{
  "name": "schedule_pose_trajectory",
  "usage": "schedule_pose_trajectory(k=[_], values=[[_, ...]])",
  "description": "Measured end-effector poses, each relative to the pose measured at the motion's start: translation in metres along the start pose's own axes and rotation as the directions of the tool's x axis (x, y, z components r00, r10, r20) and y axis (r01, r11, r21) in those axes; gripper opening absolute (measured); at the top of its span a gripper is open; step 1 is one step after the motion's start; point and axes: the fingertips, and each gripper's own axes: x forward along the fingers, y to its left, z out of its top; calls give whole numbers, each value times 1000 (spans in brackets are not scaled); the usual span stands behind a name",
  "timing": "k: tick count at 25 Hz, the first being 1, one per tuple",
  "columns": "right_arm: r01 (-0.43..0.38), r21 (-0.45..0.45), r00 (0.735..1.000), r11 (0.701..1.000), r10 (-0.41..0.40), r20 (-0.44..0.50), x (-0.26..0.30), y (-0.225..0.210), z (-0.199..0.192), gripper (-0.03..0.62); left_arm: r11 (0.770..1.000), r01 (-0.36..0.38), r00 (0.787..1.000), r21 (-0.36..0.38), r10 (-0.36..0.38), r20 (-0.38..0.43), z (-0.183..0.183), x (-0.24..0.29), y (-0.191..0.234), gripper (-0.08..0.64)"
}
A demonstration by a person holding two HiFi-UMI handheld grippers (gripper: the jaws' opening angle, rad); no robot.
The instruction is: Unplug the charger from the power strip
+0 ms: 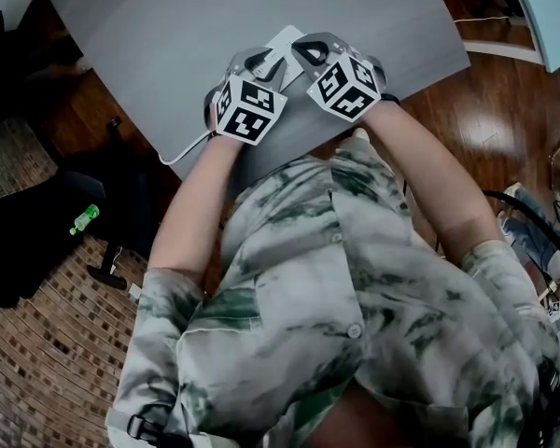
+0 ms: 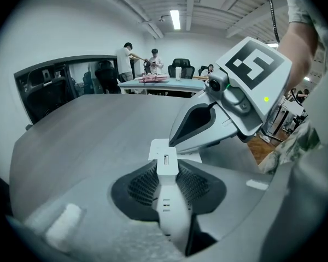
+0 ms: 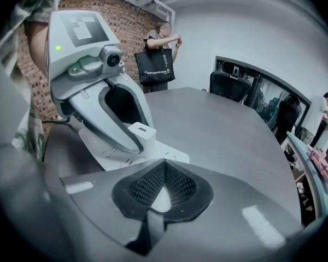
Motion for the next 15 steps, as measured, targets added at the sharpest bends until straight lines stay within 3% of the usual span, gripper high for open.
schedule_pose_trajectory(k=[7, 9, 11, 15], values=[[18, -57, 999, 998, -21, -38, 6, 9, -1, -3, 996, 12, 1000, -85, -12, 2, -8, -3, 2, 103], [27, -62, 999, 998, -30, -42, 7, 9, -1, -3, 1000, -16, 1000, -11, 16, 18, 2, -8, 0, 104], [30, -64, 999, 997, -33, -39, 6, 9, -1, -3, 994, -70, 994, 88, 62, 92, 31, -27, 1, 104], [16, -55, 999, 998, -19, -46, 9, 7, -4, -5, 995, -80, 985, 67, 68, 162, 64, -50, 30, 106]])
